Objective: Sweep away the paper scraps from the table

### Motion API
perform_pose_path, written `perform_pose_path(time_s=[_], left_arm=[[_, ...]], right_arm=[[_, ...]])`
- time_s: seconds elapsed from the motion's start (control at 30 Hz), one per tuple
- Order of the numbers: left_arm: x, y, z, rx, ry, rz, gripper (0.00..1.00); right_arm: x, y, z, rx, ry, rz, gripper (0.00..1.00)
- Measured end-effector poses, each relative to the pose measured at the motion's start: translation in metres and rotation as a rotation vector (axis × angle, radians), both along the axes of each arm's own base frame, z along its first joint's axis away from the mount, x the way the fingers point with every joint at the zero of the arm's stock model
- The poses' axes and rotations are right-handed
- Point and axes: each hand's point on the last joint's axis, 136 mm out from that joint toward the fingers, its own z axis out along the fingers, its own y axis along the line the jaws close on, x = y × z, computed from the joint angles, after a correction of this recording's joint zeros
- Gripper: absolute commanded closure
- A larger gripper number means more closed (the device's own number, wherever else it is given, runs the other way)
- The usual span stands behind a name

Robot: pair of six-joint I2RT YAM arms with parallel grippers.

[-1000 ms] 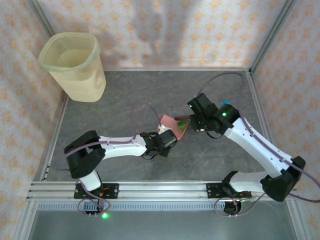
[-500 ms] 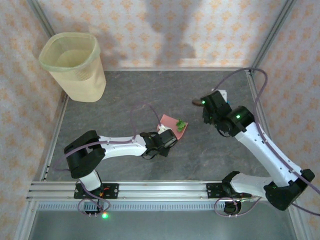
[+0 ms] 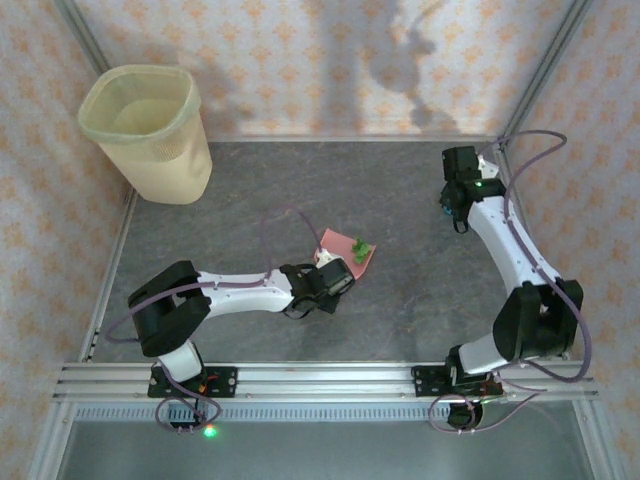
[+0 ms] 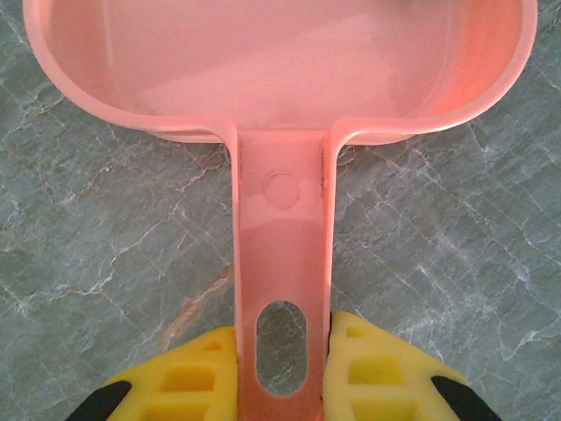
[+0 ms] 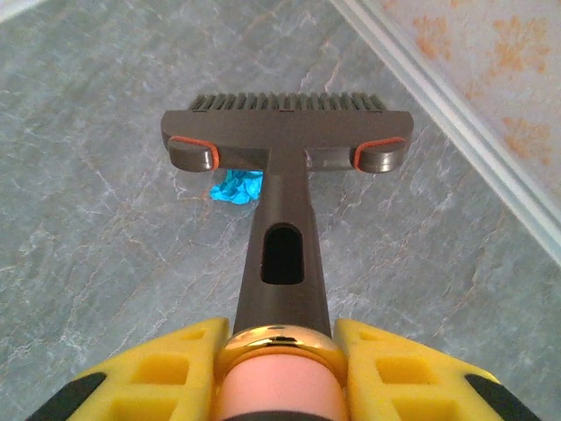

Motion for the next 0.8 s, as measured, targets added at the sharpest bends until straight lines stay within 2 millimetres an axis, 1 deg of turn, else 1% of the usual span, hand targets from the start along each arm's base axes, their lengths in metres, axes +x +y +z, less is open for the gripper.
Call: perform_pose_path(time_s=[0.07,0.17,0.23,0.33,0.4,0.5,0.57,0.7,0.77,0.8], left_arm=[[0.000,0.000,0.000,0.000,0.000,0.000,1.00],[0.000,0.000,0.000,0.000,0.000,0.000,1.00],[0.000,0.000,0.000,0.000,0.000,0.000,1.00],[0.000,0.000,0.000,0.000,0.000,0.000,1.00],[0.000,0.000,0.000,0.000,0.000,0.000,1.00],[0.000,0.000,0.000,0.000,0.000,0.000,1.00],[0.000,0.000,0.000,0.000,0.000,0.000,1.00],[0.000,0.000,0.000,0.000,0.000,0.000,1.00],[0.000,0.000,0.000,0.000,0.000,0.000,1.00],[0.000,0.000,0.000,0.000,0.000,0.000,1.00]], right_arm=[[0.004,0.006,-0.007,0.031,0.017,0.008,1.00],[0.010,0.017,-0.011,0.070,0.028,0.030,1.00],[0.010,0.025,-0.014,0.091,0.037,0.046,1.00],[0.006,0.045,-0.018,0.119,0.056,0.086,1.00],[0.001,0.065,-0.021,0.144,0.064,0.130,1.00],[-0.010,0.097,-0.021,0.194,0.068,0.198,1.00],[-0.020,0.119,-0.017,0.240,0.061,0.246,1.00],[-0.053,0.164,-0.005,0.363,0.048,0.353,1.00],[-0.069,0.178,0.004,0.426,0.039,0.391,1.00],[-0.074,0.180,0.010,0.451,0.029,0.399,1.00]])
